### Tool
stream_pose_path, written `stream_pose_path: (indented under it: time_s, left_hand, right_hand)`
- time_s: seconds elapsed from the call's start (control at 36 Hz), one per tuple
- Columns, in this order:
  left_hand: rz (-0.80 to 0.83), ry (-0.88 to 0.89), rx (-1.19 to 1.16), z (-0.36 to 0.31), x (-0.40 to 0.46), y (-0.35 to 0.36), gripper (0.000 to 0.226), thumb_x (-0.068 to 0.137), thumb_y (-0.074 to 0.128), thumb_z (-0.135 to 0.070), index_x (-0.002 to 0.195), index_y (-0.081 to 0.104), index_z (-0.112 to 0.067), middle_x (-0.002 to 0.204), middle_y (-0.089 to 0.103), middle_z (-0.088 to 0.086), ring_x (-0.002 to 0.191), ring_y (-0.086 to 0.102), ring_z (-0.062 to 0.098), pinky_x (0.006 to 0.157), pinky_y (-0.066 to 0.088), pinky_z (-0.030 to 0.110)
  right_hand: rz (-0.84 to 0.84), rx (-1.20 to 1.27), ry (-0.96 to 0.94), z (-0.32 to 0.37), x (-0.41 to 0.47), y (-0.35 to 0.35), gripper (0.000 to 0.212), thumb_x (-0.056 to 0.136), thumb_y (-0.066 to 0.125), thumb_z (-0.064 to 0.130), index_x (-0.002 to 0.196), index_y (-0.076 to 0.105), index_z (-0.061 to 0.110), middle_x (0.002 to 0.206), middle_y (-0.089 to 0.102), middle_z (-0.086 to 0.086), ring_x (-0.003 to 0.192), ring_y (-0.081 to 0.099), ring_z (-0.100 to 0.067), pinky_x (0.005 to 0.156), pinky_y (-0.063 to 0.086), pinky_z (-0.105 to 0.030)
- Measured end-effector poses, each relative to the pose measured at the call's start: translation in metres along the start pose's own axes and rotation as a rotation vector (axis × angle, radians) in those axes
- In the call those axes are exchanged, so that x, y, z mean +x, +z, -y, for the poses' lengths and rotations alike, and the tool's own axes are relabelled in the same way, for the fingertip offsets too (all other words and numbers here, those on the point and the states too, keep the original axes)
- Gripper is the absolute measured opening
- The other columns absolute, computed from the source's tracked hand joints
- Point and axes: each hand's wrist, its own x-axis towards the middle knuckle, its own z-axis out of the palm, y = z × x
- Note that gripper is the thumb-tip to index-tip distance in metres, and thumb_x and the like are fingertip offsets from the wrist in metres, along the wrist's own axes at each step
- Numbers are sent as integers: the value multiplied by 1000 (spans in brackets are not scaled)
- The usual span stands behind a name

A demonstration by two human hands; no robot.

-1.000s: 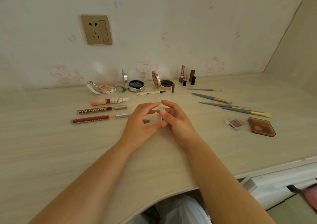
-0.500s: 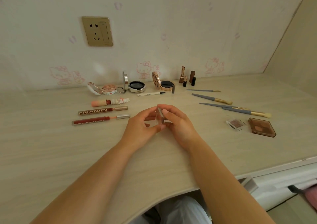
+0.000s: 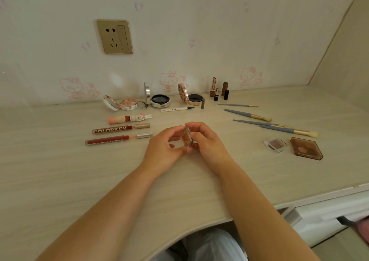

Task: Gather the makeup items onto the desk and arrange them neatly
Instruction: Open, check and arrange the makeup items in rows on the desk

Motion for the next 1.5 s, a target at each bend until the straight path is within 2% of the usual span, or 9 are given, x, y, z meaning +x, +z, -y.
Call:
stream_pose_path:
  time_s: [0.17,0.39,0.5,0.58,0.78,0.86,1.19,1.31,1.5]
  left_hand:
    - [-9,1,-26,-2,0,-1,56,67,81,-14,107,54,-42,102,61,-22,98,57,-8,78,46,13]
    - [-43,-27,-139,-1,2,-4,53,71,78,-11,111,54,-37,103,58,-22,101,56,-5,83,50,20]
    - [-76,-41,-228,-2,2,-5,51,73,77,-9,112,53,-33,109,63,-10,106,58,4,74,46,6]
    - [-97,-48,-262,-1,3,-6,49,74,76,-10,111,53,-31,111,63,-5,103,58,2,74,44,2]
    - [-114,-64,-234,3,10,-4,48,74,76,-8,105,52,-36,107,58,-19,101,58,-3,74,45,3]
    - [-92,-80,-214,5,17,-3,50,73,75,-4,110,52,-27,111,58,-11,102,58,3,72,43,0]
    - [-105,-133,2,14,50,8,52,77,73,-9,123,49,-16,113,55,-7,100,57,4,86,40,14]
    - [-134,-116,131,17,58,11,60,79,72,-15,132,42,-19,120,59,2,109,59,14,96,44,28]
    - [-167,-45,329,24,71,14,49,85,64,-14,130,46,-22,120,57,6,113,55,19,93,41,28]
  right_hand:
    - [-22,42,25,-2,1,1,29,91,42,3,104,61,20,98,65,1,89,59,-14,84,50,-32]
    - [-88,187,74,-4,5,0,32,94,34,1,106,60,15,92,65,-4,84,62,-14,70,53,-22]
    - [-112,198,116,-3,6,0,31,95,35,3,109,60,16,101,63,-7,82,61,-14,60,50,-20]
    - [-81,79,133,-2,10,-1,30,98,35,8,117,57,14,102,62,-7,77,60,-12,55,49,-20]
    - [146,-448,18,0,25,-26,39,93,55,23,131,49,22,111,60,1,88,57,-8,76,46,-15]
    - [189,-647,-18,0,33,-33,48,88,62,20,133,48,22,108,56,4,91,52,-6,76,38,-9]
    - [167,-974,-69,-15,75,-40,44,88,61,33,130,52,27,94,51,5,100,46,-18,92,40,-31]
    - [193,-1017,-59,-16,88,-40,43,90,56,36,132,49,30,91,48,7,94,42,-15,87,37,-29]
    - [171,-1080,-53,-16,107,-34,41,89,55,42,130,49,36,95,49,3,100,44,-19,89,35,-33]
